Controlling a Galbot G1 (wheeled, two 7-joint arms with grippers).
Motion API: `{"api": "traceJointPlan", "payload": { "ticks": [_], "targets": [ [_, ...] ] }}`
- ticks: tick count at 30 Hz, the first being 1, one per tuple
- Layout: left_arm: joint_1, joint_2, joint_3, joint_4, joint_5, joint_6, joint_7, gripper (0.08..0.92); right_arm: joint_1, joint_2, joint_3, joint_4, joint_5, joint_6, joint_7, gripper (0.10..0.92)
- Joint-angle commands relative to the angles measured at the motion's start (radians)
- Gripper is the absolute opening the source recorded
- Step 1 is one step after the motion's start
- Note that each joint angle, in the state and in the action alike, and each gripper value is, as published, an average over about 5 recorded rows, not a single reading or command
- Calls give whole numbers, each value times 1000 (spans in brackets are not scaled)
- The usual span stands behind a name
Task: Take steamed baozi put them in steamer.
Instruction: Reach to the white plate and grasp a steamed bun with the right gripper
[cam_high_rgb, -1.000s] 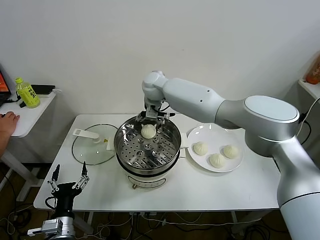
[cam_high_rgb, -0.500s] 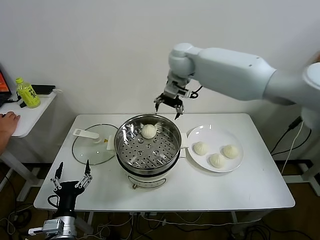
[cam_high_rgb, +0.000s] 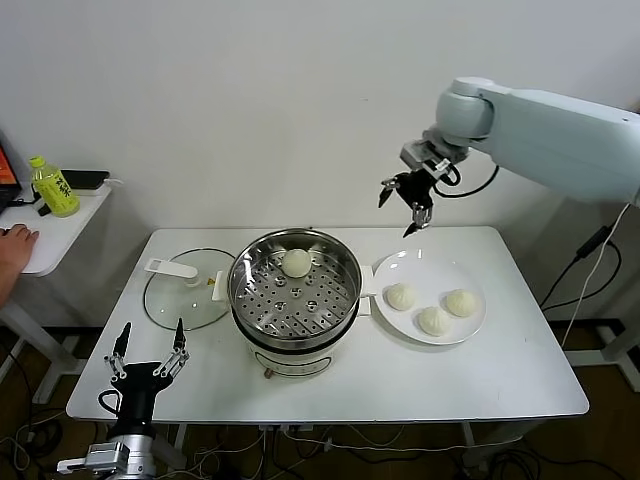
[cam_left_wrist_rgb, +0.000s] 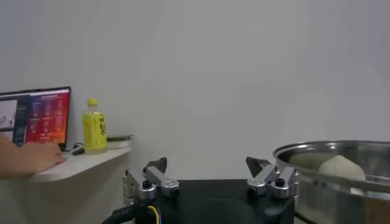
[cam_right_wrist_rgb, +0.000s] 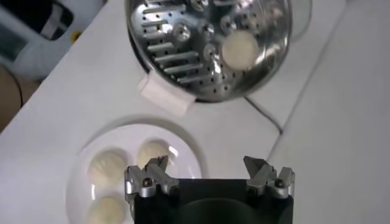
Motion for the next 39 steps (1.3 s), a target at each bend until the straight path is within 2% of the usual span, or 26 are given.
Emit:
{"api": "traceJointPlan", "payload": {
  "ticks": [1,11,39],
  "targets": [
    [-1,-6,3,4,0,-4,0,823,-104,-92,-14,-1,-5,-183,61,823],
    [-3,-6,-3,11,3,-4,0,823,-250,-66,37,-21,-74,-199,62,823],
    [29,7,-20,21,6,-20,0,823,-531,108,231,-244,-223,-199,171,823]
  ]
}}
